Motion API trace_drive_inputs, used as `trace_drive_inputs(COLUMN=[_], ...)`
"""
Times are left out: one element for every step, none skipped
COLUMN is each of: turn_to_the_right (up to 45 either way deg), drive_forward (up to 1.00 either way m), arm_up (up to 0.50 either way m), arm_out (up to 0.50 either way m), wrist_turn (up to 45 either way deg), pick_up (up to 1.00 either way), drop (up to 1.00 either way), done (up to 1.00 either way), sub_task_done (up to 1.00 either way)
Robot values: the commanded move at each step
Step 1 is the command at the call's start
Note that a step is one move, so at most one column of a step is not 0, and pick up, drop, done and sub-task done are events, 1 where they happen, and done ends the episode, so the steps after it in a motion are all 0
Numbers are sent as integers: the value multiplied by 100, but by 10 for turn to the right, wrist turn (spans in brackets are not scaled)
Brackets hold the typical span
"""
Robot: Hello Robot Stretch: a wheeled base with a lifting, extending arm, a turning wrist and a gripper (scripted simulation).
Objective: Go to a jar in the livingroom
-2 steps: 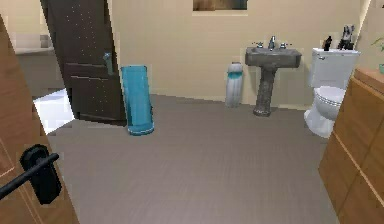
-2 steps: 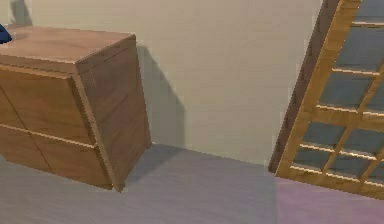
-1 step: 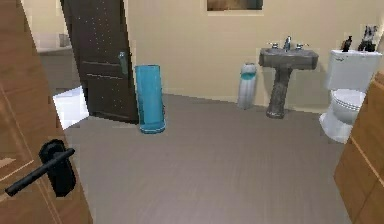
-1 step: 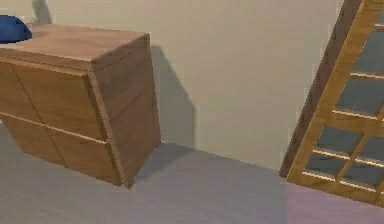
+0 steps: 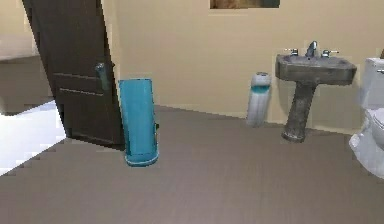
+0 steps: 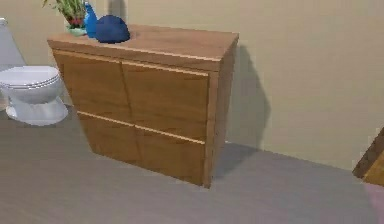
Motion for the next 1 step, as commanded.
trace_drive_inputs(turn_to_the_right=[-30], drive_forward=[0], arm_up=[0], arm_out=[0], wrist_turn=[0], pick_up=[0], drop=[0], done=[0], sub_task_done=[0])
